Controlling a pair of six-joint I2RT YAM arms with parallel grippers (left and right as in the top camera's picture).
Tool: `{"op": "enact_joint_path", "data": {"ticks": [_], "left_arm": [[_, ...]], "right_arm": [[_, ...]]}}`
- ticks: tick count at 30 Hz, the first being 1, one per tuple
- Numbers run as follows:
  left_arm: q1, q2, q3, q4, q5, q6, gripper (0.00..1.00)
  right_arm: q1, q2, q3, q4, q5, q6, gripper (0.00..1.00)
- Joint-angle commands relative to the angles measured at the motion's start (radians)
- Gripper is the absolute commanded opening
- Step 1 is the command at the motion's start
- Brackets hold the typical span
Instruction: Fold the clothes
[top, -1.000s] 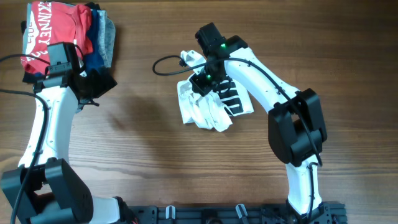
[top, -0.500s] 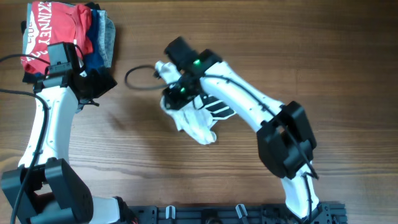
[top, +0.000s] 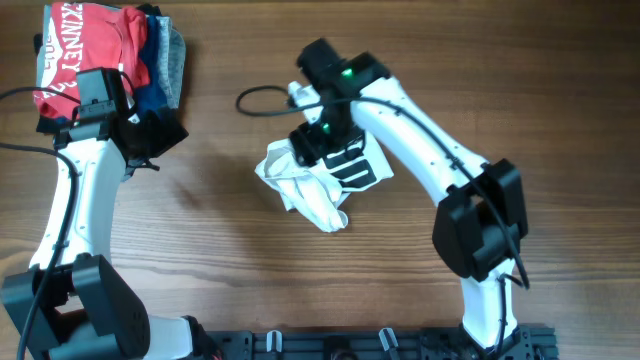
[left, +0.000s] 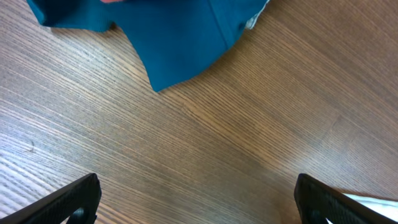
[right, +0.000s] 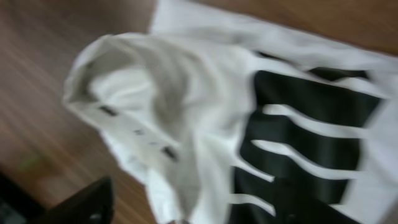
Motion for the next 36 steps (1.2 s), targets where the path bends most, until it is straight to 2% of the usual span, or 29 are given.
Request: {"op": "enact_joint_path", "data": {"ticks": [1,6,11,13,14,18,19,23,27,33,36], "left_arm": [[0.005,0.005,0.012,0.011,-0.009,-0.005,1.00],[0.005,0.005,0.012,0.012,-0.009,-0.005,1.00],[0.005,0.005,0.012,0.012,-0.010,-0.005,1.00],[0.005,0.005,0.012,0.013,-0.010,-0.005,1.00],[0.006,0.005,0.012,0.013,-0.010,-0.005,1.00],[0.006,0.005,0.012,0.024,-0.010,-0.005,1.00],[0.006,0.005,0.012,0.026,-0.010,-0.005,1.00],[0.006,0.005,0.012,0.031,-0.010,-0.005,1.00],[0.006,0.005,0.012,0.027,-0.010,-0.004,1.00],[0.006,0.005,0.012,0.028,-0.010,-0.005,1.00],[0.006,0.005,0.012,0.028,-0.010,-0.005,1.00]], "right_arm": [[0.007,-0.024,-0.016,0.004,0.032,-0.078,0.70],[0.033,-0.021,-0.088,0.039,-0.003,-0.135,0.67],[0.052,-0.021,-0.134,0.048,-0.029,-0.160,0.56],[0.059,-0.021,-0.134,0.049,-0.029,-0.161,0.48],[0.064,-0.022,-0.134,0.051,-0.039,-0.162,0.38],[0.094,-0.022,-0.134,0.055,-0.113,-0.167,0.17],[0.103,-0.022,-0.134,0.057,-0.114,-0.165,0.15],[0.147,-0.021,-0.134,0.071,-0.023,-0.140,0.13],[0.153,-0.021,-0.134,0.079,0.043,-0.108,0.04],[0.192,-0.022,-0.134,0.055,-0.037,-0.200,0.04],[0.238,-0.022,-0.129,0.041,-0.039,-0.245,0.12]]}}
